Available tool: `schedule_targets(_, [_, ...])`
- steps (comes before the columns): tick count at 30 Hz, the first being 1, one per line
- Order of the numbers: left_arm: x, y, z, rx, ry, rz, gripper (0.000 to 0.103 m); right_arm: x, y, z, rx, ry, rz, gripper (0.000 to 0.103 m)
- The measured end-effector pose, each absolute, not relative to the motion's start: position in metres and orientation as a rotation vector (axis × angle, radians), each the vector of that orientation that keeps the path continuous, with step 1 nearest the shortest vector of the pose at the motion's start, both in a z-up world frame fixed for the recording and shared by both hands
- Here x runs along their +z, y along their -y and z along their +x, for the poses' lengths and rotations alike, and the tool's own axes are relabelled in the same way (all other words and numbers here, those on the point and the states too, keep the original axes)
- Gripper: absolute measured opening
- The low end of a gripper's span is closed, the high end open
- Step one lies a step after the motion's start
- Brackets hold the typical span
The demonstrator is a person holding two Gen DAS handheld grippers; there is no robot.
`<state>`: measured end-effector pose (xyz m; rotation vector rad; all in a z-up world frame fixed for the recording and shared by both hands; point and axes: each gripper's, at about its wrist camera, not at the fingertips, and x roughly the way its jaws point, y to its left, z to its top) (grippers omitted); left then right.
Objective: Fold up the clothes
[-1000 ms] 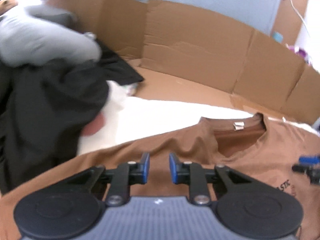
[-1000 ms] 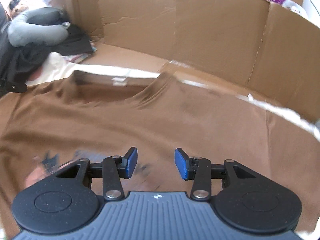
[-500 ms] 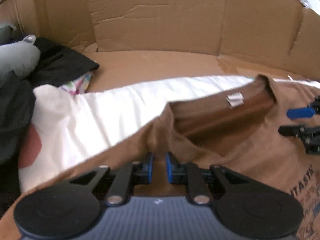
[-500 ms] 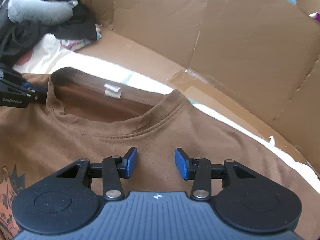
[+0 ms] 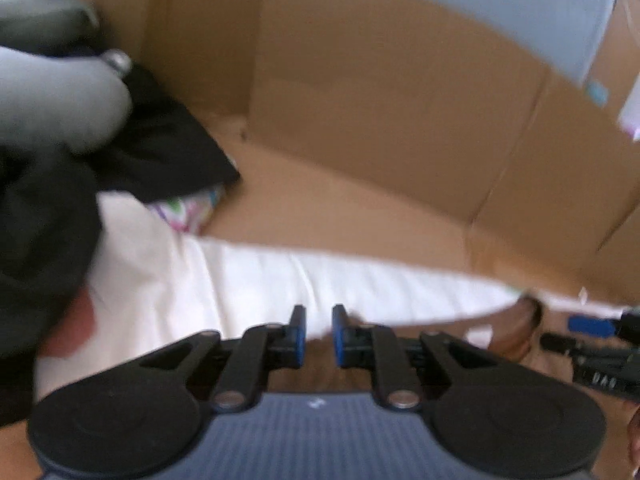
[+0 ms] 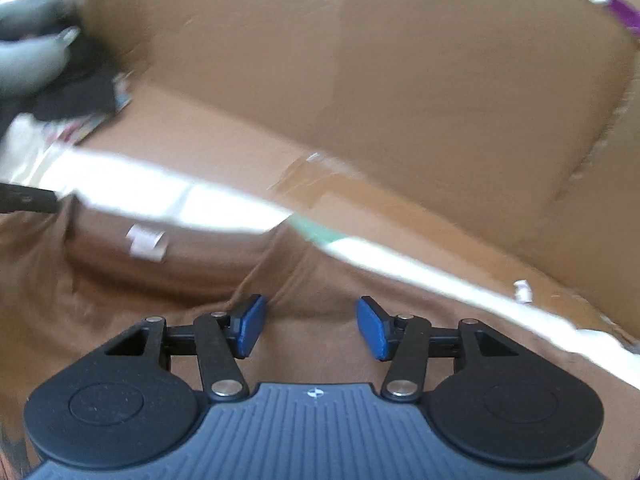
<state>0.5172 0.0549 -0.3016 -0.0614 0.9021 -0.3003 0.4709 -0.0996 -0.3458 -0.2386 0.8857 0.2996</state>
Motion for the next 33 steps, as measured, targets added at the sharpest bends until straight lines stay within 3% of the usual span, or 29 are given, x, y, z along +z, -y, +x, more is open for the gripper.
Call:
schedule_targets(5, [-0.281,-0.085,0.508,-0.311,-0.857,0.019,0.015,-0.327,0.095,0.446,0.497,-0.800,-0.221,0.055])
schedule_targets(10, [-0.278,-0.123,0.483,-0.290,-0.840,0.077,0.015,-0.327,0.073,0.421,0.558,-0.833,-0.220,0.048])
schedule_targets(20, [-0.320,-0.144,0.470,-0.230,-0.915,0.130,0.017,-0.356,0.023,0.380,0.524,-0.891,-0.254,0.050])
schedule_targets(24, [-0.333,-0.145,0.482,-0.189,-0.911,0.128,0.003,-0.364,0.025,0.395,0.485,-0.894,-0.211,0.055])
schedule_targets(29, [-0.328,-0.138,0.488,-0.137,-0.892,0.131,0.003,-0.360,0.031,0.414,0.428,-0.891,-0.156,0.055])
schedule_targets(31, [-0.320,-0.131,0.483,-0.129,-0.858,0.153,0.009,-0.356,0.035,0.417,0.371,-0.883,-0.123,0.055])
schedule_targets(32, [-0.315,-0.129,0.479,-0.145,-0.841,0.156,0.021,-0.354,0.037,0.418,0.342,-0.879,-0.106,0.055])
schedule_targets(33, [-0.311,-0.127,0.474,-0.164,-0.827,0.157,0.025,-0.352,0.039,0.417,0.343,-0.871,-0.087,0.055])
